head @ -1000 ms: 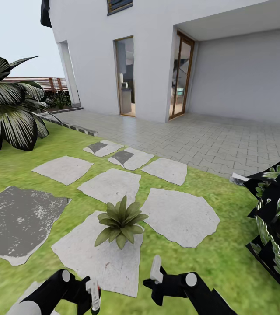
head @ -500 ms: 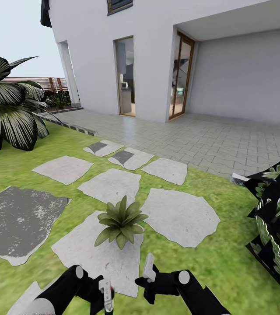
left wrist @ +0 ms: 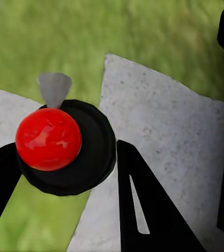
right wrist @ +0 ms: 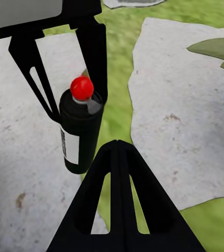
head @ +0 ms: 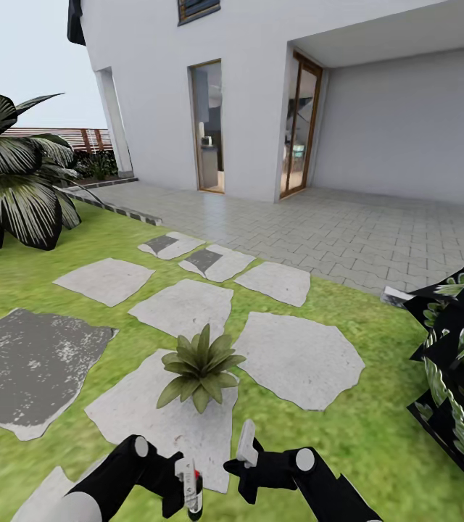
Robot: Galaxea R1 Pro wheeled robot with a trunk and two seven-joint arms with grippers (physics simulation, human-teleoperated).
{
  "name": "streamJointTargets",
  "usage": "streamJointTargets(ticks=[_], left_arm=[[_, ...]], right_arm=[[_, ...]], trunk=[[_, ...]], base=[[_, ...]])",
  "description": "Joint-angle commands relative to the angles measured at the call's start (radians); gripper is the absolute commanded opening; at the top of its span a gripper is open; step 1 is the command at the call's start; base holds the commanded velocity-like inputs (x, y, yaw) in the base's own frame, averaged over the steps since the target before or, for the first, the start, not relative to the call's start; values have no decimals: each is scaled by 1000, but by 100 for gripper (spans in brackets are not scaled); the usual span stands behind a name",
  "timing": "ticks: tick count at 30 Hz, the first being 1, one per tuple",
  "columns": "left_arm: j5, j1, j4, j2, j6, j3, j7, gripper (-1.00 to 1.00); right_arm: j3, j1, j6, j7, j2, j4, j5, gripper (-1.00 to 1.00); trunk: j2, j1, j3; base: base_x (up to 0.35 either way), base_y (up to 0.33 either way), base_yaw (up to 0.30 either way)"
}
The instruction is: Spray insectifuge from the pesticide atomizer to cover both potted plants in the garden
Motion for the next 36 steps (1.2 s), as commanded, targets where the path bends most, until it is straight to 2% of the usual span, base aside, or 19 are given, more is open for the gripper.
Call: streamJointTargets(ticks=[1, 11, 15, 21, 27, 36], left_arm=[[-7, 0, -1, -2, -7, 1, -3, -100], [-6, 0, -1, -20, -5, 1, -4, -100], [-5, -1, -1, -35, -2, 1, -4, -100], [-4, -1, -1, -41, -2, 1, -4, -100], [29, 0, 0, -42, -5, 1, -5, -100], [41, -1, -1, -42, -7, 2, -41, -100]], right_arm=[[-1, 0, -7, 1, 0, -1, 10, -100], [-1, 0, -7, 0, 0, -1, 10, -100], [-1, 0, -7, 0, 0, -1, 10, -100], [-1, 0, -7, 0, 0, -1, 10, -100], [-1, 0, -7, 0, 0, -1, 10, -100], [-1, 0, -7, 0, 0, -1, 10, -100]], trunk=[[0, 0, -1], [0, 0, -1], [0, 0, -1], [0, 0, -1], [0, 0, -1], [0, 0, -1]], base=[[0, 0, 0], [0, 0, 0], [0, 0, 0], [0, 0, 0], [0, 0, 0], [0, 0, 0]])
